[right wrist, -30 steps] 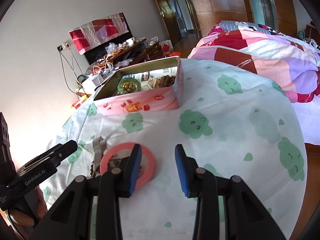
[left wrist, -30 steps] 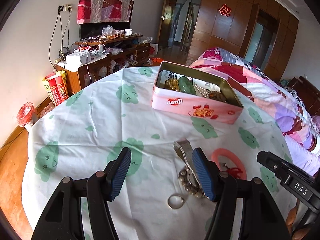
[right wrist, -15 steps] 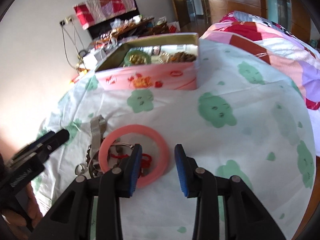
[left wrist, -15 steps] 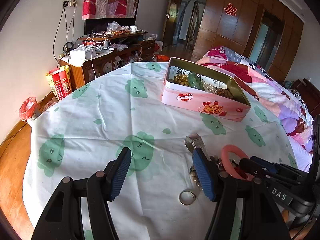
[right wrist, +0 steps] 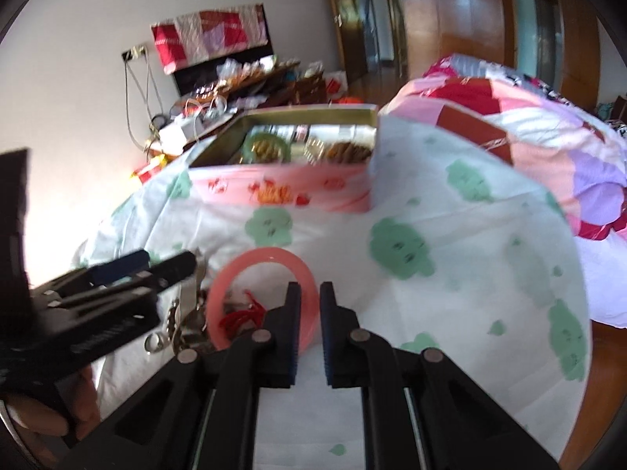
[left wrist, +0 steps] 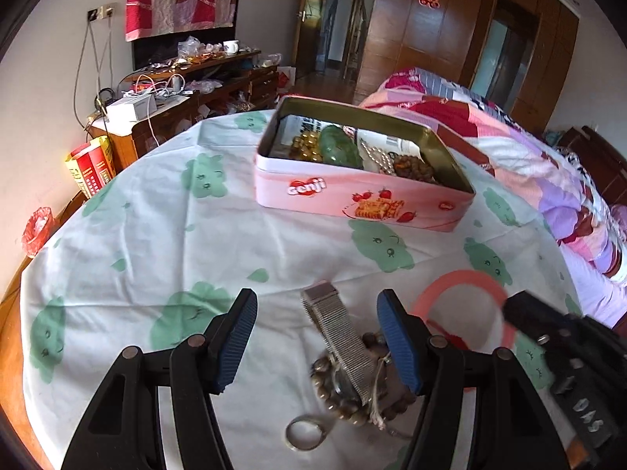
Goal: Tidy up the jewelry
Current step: 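Grasp the silver mesh watch strap with the left gripper while the right closes at the pink bangle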
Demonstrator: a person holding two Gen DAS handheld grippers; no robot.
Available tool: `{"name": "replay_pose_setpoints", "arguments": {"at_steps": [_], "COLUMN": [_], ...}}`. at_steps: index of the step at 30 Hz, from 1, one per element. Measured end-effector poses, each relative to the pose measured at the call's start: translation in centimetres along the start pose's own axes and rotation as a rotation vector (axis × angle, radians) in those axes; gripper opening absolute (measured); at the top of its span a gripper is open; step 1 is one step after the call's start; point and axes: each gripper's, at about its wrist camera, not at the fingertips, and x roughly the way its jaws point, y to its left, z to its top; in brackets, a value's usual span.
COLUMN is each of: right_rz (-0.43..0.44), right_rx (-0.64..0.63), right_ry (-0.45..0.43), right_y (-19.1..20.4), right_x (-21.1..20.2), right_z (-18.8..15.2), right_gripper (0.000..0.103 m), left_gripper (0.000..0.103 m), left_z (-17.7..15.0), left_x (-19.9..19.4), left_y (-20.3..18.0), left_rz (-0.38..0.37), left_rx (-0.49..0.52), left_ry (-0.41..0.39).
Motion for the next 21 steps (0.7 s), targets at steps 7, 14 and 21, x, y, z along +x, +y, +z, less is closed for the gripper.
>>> {"name": "replay_pose_setpoints", "arguments": {"at_steps": [7,14,21], "right_rz": [-0.038,-0.015,-0.012], "right_rx": [0.012,0.033,0.056], "right_ry": [-0.046,-0.027,-0.025], "right_y": [-0.8,-1.2,-1.6], "right_x": [-0.8,-0.4,-0.5], "right_z": [1.0,0.8,0.6], "right_gripper": [0.009,0.009,0.009], "left_gripper": [0.038,0.021,0.015], "left_z": [0.2,0.1,0.5], "left_x": [1.2,1.5,-0.8], "left_y": [-0.6,0.1,0.4], "left_rz": [-0.001,-0.037,-0.114], "left_rx": [0.016,-0.03,-0.059], "left_ry": [0.051,0.067,-0.048]}}
